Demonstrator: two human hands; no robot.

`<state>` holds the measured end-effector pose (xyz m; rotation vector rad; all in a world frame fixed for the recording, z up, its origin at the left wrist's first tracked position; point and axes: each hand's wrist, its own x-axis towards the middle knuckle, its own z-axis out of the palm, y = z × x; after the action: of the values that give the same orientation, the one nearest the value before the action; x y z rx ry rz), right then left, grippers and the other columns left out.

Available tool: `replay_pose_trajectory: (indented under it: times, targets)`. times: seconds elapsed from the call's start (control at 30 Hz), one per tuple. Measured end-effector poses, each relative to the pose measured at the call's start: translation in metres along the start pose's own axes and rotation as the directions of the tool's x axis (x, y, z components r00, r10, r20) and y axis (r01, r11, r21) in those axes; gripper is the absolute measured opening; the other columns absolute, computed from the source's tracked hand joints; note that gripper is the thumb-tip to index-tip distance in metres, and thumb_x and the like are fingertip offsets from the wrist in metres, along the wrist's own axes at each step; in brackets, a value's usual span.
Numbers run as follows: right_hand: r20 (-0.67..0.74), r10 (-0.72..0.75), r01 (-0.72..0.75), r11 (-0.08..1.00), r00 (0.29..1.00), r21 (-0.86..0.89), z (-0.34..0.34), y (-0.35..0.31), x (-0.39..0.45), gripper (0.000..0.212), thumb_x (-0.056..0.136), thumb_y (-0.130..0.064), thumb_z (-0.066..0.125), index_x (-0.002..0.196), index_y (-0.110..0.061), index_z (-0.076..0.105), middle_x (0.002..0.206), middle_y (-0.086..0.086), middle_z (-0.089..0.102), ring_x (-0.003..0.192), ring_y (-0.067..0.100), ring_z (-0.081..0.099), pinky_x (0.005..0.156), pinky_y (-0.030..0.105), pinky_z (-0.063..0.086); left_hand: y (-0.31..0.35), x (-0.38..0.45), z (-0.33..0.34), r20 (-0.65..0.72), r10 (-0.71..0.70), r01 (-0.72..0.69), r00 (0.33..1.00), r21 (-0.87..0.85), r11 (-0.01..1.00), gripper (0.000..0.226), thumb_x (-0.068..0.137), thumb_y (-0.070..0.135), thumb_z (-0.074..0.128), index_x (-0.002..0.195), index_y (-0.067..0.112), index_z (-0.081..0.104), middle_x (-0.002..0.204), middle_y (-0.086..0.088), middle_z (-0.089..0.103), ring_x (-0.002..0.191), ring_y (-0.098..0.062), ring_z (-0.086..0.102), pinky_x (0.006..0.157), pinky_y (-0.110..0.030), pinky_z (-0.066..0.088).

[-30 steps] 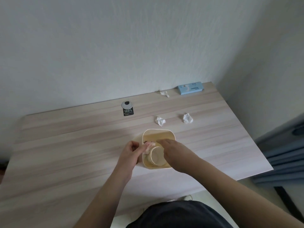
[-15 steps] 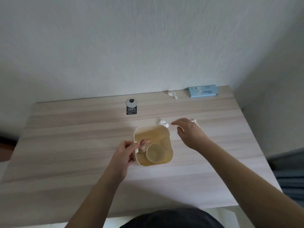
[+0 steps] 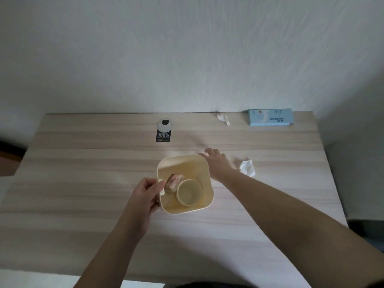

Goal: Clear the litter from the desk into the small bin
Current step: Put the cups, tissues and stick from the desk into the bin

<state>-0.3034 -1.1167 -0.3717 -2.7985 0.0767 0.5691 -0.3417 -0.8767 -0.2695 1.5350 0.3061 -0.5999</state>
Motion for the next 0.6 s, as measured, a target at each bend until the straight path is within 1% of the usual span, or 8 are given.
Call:
replay_pose_trajectory:
  times: [0.07, 0.2, 0.3, 0.37, 0.43, 0.5, 0.57, 0.6]
  targets:
    - [-0.049, 0.009, -0.011, 0.999, 0.999, -0.037, 0.008, 0.002, 0.001, 0.043, 0.091, -0.011, 0.049, 0.133, -0.016, 0.046, 0.133, 0.012, 0.044, 0.120, 0.031, 0.043, 0.094, 0.042, 0.040, 0.003, 0.001, 0.004, 0.000, -0.004, 0.004, 1.000, -0.010, 1.000, 0.019, 0.079, 0.026, 0.065, 0.083, 0.015, 0.051, 0.047, 0.014, 0.047, 0.042, -0.002, 0.044, 0.050, -0.022, 0.041]
    - [-0.114, -0.005, 0.002, 1.000, 0.994, -0.023, 0.020, 0.011, -0.002, 0.030, 0.089, -0.006, 0.047, 0.117, -0.012, 0.057, 0.113, 0.010, 0.057, 0.104, 0.030, 0.054, 0.080, 0.037, 0.040, 0.003, 0.006, 0.007, -0.023, 0.000, 0.000, 1.000, 0.015, 1.000, 0.014, 0.088, 0.020, 0.062, 0.083, 0.015, 0.051, 0.047, 0.014, 0.046, 0.042, -0.002, 0.044, 0.054, -0.026, 0.039]
    - [-0.137, -0.003, 0.013, 0.998, 0.991, 0.067, 0.019, 0.026, -0.007, 0.022, 0.090, -0.012, 0.050, 0.110, -0.012, 0.060, 0.107, 0.010, 0.062, 0.102, 0.030, 0.057, 0.084, 0.038, 0.042, 0.002, 0.010, 0.016, -0.031, -0.023, 0.024, 0.999, 0.022, 0.999, 0.013, 0.091, 0.019, 0.060, 0.084, 0.014, 0.050, 0.046, 0.014, 0.047, 0.042, -0.002, 0.044, 0.056, -0.027, 0.039]
    - [-0.180, 0.047, -0.018, 0.987, 0.983, 0.157, 0.012, 0.037, -0.012, 0.018, 0.091, -0.016, 0.053, 0.106, -0.014, 0.061, 0.105, 0.008, 0.064, 0.100, 0.030, 0.057, 0.082, 0.038, 0.041, 0.003, 0.013, 0.024, -0.014, -0.026, 0.026, 1.000, 0.035, 0.999, 0.014, 0.090, 0.021, 0.062, 0.085, 0.015, 0.050, 0.047, 0.015, 0.048, 0.043, -0.002, 0.044, 0.054, -0.024, 0.038]
    - [-0.217, 0.114, -0.064, 0.973, 0.969, 0.223, 0.004, 0.052, -0.020, 0.014, 0.089, -0.019, 0.057, 0.101, -0.018, 0.065, 0.105, 0.004, 0.065, 0.102, 0.028, 0.056, 0.085, 0.038, 0.042, 0.003, 0.017, 0.032, 0.007, -0.030, 0.030, 1.000, 0.044, 0.999, 0.019, 0.083, 0.028, 0.065, 0.082, 0.016, 0.050, 0.047, 0.015, 0.046, 0.043, -0.003, 0.040, 0.049, -0.022, 0.033]
    - [-0.254, 0.179, -0.119, 0.964, 0.950, 0.237, 0.000, 0.069, -0.030, 0.010, 0.087, -0.021, 0.064, 0.095, -0.022, 0.068, 0.115, 0.000, 0.061, 0.111, 0.026, 0.050, 0.093, 0.038, 0.038, 0.004, 0.021, 0.041, 0.020, -0.053, 0.053, 0.998, 0.020, 0.998, 0.023, 0.076, 0.031, 0.066, 0.080, 0.015, 0.049, 0.046, 0.014, 0.045, 0.041, -0.003, 0.039, 0.045, -0.021, 0.034]
    - [-0.225, 0.253, -0.204, 0.954, 0.941, 0.222, 0.000, 0.085, -0.040, 0.009, 0.084, -0.023, 0.068, 0.092, -0.024, 0.071, 0.129, -0.001, 0.051, 0.123, 0.026, 0.040, 0.098, 0.040, 0.033, 0.004, 0.026, 0.048, 0.034, -0.078, 0.078, 0.996, -0.008, 0.997, 0.025, 0.074, 0.032, 0.067, 0.081, 0.014, 0.050, 0.046, 0.012, 0.045, 0.041, -0.004, 0.039, 0.043, -0.019, 0.036]
    - [-0.173, 0.304, -0.265, 0.940, 0.937, 0.217, 0.001, 0.092, -0.045, 0.009, 0.084, -0.024, 0.070, 0.093, -0.025, 0.072, 0.133, -0.001, 0.047, 0.127, 0.026, 0.035, 0.099, 0.041, 0.032, 0.004, 0.028, 0.050, 0.038, -0.085, 0.086, 0.996, -0.010, 0.996, 0.026, 0.074, 0.032, 0.067, 0.081, 0.014, 0.050, 0.046, 0.011, 0.044, 0.041, -0.005, 0.038, 0.044, -0.021, 0.034]
